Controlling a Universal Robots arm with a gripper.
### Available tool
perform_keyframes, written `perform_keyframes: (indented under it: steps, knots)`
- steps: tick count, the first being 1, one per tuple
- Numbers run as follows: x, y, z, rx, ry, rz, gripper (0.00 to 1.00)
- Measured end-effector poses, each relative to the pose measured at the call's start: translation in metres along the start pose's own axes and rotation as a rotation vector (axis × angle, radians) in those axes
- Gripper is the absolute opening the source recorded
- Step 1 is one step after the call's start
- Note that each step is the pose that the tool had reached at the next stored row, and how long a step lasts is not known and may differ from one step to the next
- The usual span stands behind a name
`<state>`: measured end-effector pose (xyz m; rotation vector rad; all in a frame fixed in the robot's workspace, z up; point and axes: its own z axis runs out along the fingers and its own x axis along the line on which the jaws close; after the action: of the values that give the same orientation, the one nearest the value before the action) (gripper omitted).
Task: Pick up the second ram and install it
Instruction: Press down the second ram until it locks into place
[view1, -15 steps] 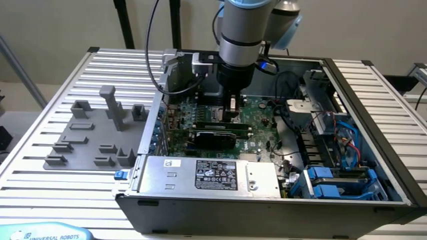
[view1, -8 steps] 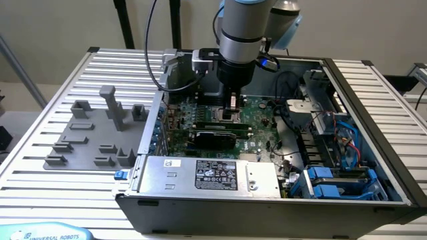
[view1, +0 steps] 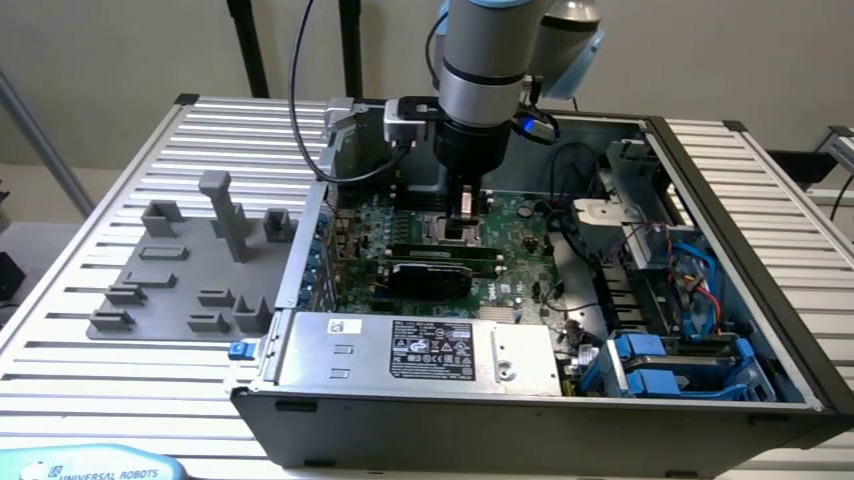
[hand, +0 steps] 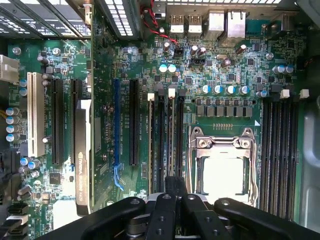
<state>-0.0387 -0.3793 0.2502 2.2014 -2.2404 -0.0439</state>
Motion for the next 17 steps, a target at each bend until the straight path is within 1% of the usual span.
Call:
perform_keyframes:
  steps: [8, 17]
  knots:
    - [0.000, 0.0000, 0.0003, -0.0001, 0.0001, 0.000, 0.11]
    - [-0.001, 0.0014, 0.0166, 0.0000, 0.0000, 0.000, 0.11]
